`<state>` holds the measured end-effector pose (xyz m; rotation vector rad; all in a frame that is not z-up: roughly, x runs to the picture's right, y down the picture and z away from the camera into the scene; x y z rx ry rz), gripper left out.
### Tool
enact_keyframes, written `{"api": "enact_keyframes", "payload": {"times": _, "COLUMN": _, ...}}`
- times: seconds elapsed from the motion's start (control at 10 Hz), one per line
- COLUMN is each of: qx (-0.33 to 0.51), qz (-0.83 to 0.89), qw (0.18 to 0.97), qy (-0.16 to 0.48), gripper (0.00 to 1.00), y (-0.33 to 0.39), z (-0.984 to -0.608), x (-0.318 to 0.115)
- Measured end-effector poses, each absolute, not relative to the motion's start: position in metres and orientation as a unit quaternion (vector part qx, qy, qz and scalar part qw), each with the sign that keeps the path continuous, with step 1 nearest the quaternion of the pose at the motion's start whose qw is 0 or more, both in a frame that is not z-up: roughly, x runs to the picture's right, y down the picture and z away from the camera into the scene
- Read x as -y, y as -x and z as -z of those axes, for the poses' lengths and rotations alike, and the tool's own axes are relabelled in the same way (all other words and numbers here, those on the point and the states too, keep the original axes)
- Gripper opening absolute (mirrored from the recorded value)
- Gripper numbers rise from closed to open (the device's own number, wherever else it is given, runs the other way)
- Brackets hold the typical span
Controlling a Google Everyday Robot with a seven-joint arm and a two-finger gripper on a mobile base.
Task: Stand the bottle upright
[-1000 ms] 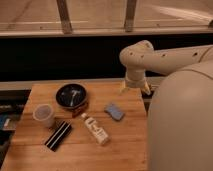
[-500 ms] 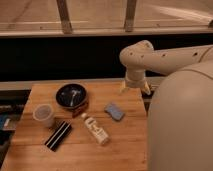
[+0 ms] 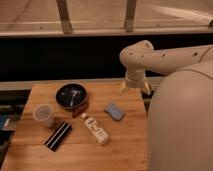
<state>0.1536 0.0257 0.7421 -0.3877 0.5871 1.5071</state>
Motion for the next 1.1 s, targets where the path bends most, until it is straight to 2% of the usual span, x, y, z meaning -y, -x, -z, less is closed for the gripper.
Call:
{"api": "enact_keyframes", "payload": {"times": 0.6, "qx": -0.24, "qz": -0.632, "qw": 0.716, "qy": 0.175, "gripper": 0.8, "y": -0.13, "z": -0.732, "x": -0.027}}
{"api": "enact_keyframes", "payload": {"times": 1.1, "qx": -0.174, "qz": -0.578, "qw": 0.762, "qy": 0.235, "gripper": 0.8, "y": -0.065, "z": -0.724, "x": -0.023}}
